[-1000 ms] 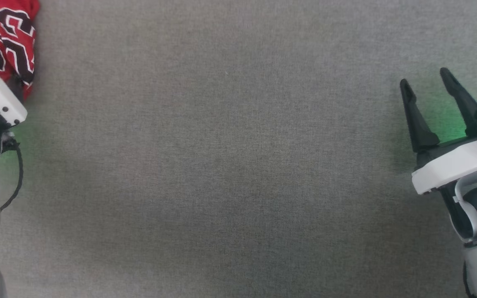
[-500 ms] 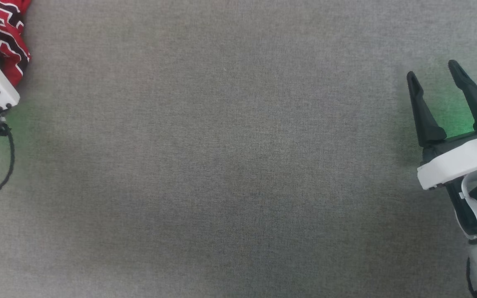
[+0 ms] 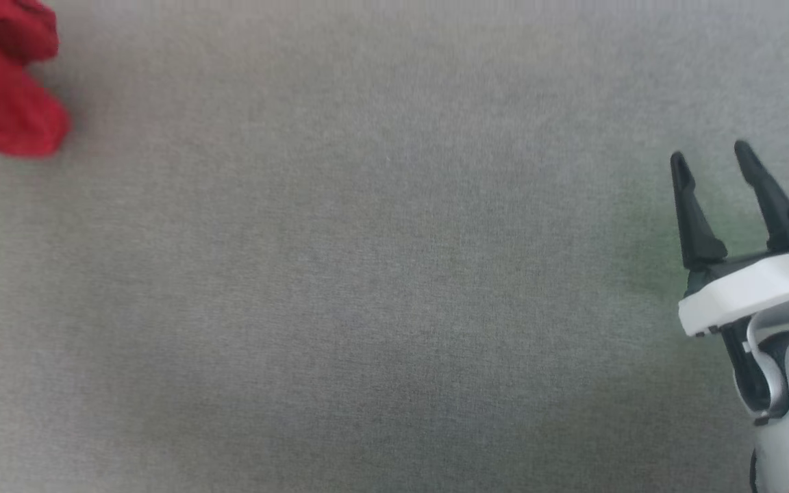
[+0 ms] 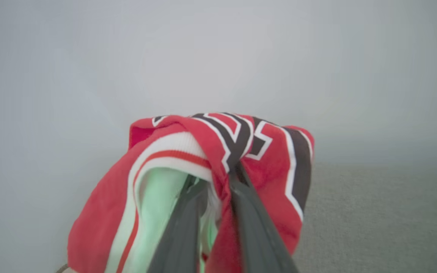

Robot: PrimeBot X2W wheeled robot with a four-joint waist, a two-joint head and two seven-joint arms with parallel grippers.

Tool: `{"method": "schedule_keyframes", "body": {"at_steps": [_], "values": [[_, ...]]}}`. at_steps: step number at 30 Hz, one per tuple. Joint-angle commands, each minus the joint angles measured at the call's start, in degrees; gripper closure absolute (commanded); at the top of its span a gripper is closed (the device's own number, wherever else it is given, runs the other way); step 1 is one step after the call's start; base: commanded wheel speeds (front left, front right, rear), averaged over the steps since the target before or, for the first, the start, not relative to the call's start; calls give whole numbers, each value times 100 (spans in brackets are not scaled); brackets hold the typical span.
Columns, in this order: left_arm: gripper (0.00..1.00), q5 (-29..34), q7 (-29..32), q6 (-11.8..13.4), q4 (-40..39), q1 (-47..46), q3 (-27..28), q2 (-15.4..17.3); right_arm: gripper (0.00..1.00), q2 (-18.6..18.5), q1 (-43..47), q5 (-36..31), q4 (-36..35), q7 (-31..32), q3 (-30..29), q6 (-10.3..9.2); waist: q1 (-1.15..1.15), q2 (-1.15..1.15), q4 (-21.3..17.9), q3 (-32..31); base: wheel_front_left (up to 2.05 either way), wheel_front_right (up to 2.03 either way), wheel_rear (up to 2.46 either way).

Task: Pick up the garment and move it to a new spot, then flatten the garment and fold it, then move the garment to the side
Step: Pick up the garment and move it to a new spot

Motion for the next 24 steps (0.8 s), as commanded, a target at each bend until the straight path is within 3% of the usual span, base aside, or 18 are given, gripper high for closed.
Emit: {"method": "schedule_keyframes", "body": {"at_steps": [1, 7, 13, 24], "values": [[100, 82, -35, -32, -156, -102, -109, 70, 0, 52, 87, 9, 49, -68, -43, 0, 0, 0, 52, -308, 0, 0, 0], [100, 183, 331, -56, -861, -84, -474, 125, 0, 204, 267, 16, 198, -177, -170, 0, 0, 0, 70, -756, 0, 0, 0], [100, 82, 1037, -45, -2170, 277, -660, 175, 0, 318, 372, 0, 275, -259, -313, 0, 0, 0, -42, -1037, 0, 0, 0], [100, -146, 2847, 548, -5730, 1477, -694, 380, 0, 458, 295, -24, 401, -375, -503, 0, 0, 0, -772, -1195, 0, 0, 0]]}}
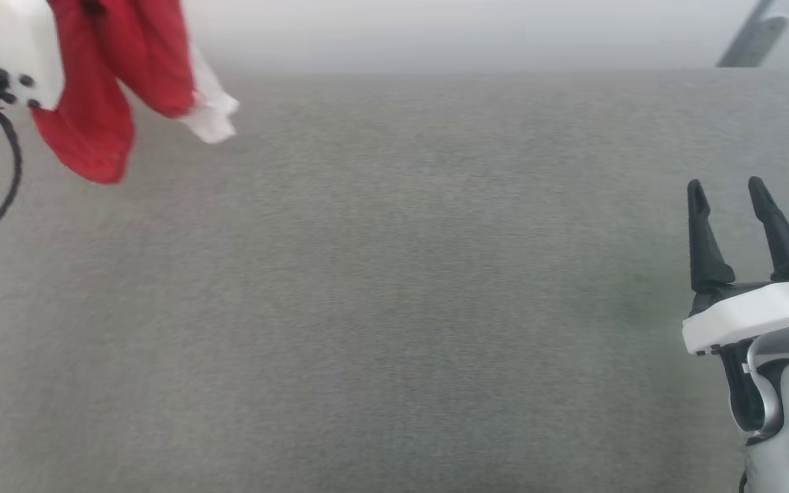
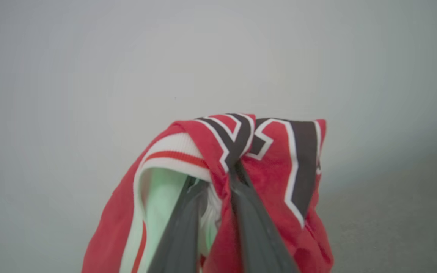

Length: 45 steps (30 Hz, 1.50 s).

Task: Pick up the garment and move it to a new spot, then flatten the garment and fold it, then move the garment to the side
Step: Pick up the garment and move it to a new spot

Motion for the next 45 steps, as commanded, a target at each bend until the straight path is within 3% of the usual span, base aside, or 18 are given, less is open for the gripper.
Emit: {"method": "schedule_keyframes", "body": {"at_steps": [1, 9, 18, 34, 45], "values": [[100, -64, 114, 60, -232, 95, 18, 28, 0, 39, -42, -14, 10, -47, -1, 0, 0, 0, -252, -2, 0, 0, 0], [100, -159, 815, 196, -1488, 323, -253, -88, 0, 118, -135, -27, 137, -182, -188, 0, 0, 0, -1036, 137, 0, 0, 0], [100, -242, 984, 178, -1669, 340, -787, -569, 0, 268, -88, -47, 340, -379, -418, 0, 0, 0, -1650, 317, 0, 0, 0], [100, -552, 1203, 472, -650, 2213, -1351, -706, 0, 453, -25, 67, 805, -610, -179, 0, 0, 0, -1712, 450, 0, 0, 0], [100, -657, 1072, 327, 604, 2643, -1642, -848, 0, 381, -167, 60, 964, -659, -43, 0, 0, 0, -1577, 467, 0, 0, 0]]}}
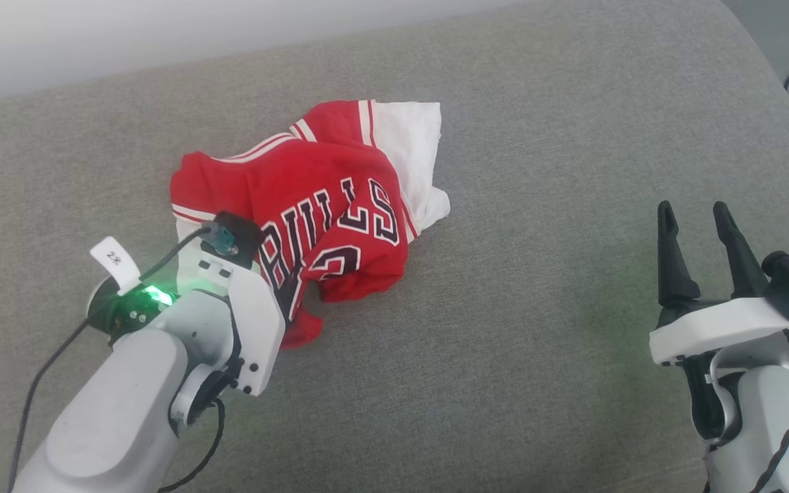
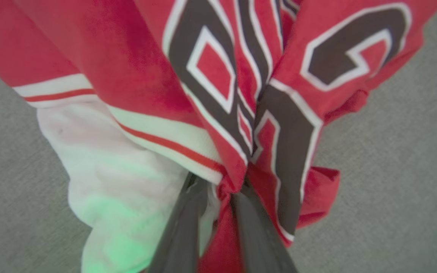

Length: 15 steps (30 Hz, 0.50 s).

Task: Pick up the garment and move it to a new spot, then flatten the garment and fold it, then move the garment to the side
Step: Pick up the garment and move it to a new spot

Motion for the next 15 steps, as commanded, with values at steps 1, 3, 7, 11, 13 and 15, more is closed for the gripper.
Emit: {"method": "schedule_keyframes", "body": {"at_steps": [1, 3, 7, 11, 13, 15], "values": [[100, 20, -6, -37, 89, 69, -46, 9, 0, -15, -26, -7, 23, -27, -2, 0, 0, 0, 15, -6, 0, 0, 0], [100, 11, -14, -95, 347, 60, -124, -55, 0, -35, -55, -3, 39, -30, 15, 0, 0, 0, 46, -13, 0, 0, 0], [100, -8, -52, -204, 817, 72, -246, -136, 0, -54, -89, 3, 53, -29, 25, 0, 0, 0, 107, -35, 0, 0, 0], [19, -66, -206, -317, 1097, 38, -286, -224, 0, -86, -87, -6, 66, -16, 0, 0, 0, 0, 195, -98, 0, 0, 0], [0, -67, -317, -356, 1154, -17, -279, -229, 0, -113, -63, -14, 72, -6, -16, 0, 0, 0, 257, -156, 0, 0, 0], [0, -131, -472, -396, 1134, -50, -223, -265, 0, -131, -20, -28, 70, 8, -28, 0, 0, 0, 324, -236, 0, 0, 0]]}}
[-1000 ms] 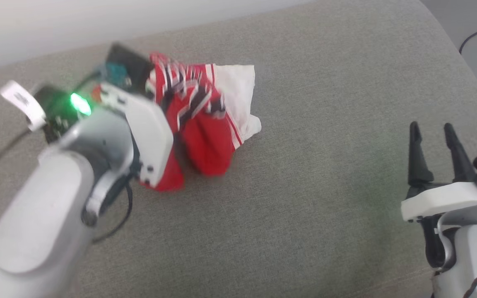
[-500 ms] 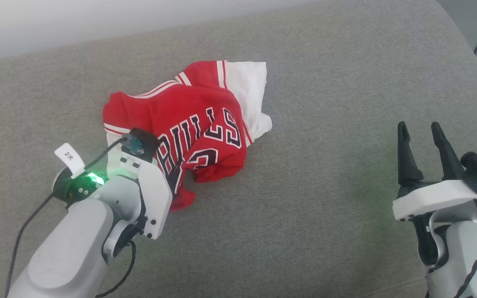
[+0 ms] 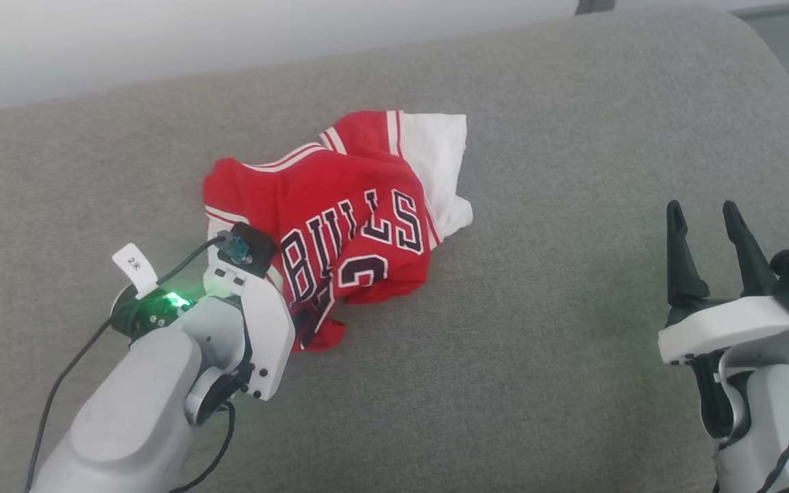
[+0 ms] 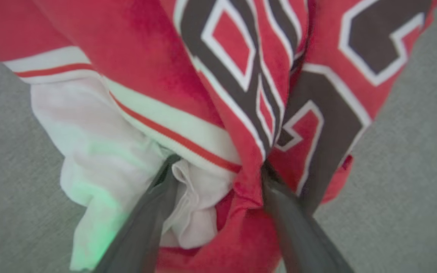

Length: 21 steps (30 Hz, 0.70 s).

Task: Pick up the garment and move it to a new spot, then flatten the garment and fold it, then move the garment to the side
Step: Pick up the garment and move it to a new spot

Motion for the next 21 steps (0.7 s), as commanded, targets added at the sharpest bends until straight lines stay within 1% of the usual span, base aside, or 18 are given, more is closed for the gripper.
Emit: {"method": "schedule_keyframes", "body": {"at_steps": [1, 5, 11, 16, 21], "values": [[0, -34, -89, -20, 99, 161, -10, 55, 0, -23, 45, -36, 4, 18, -28, 0, 0, 0, 101, -122, 0, 0, 0], [0, -143, -433, -56, -95, 143, 156, 73, 0, -67, 152, -36, 3, 52, -59, 0, 0, 0, 254, -349, 0, 0, 0], [0, -218, -1347, -129, -434, 401, 444, 234, 0, -134, 367, -41, -47, 131, -81, 0, 0, 0, 496, -712, 0, 0, 0], [0, -322, -2146, -55, -580, 800, 772, 374, 0, -206, 556, -65, -77, 215, -130, 0, 0, 0, 689, -1003, 0, 0, 0], [0, -475, -2783, 116, -738, 1290, 1143, 503, 0, -232, 750, -87, -143, 275, -229, 0, 0, 0, 858, -1218, 0, 0, 0]]}}
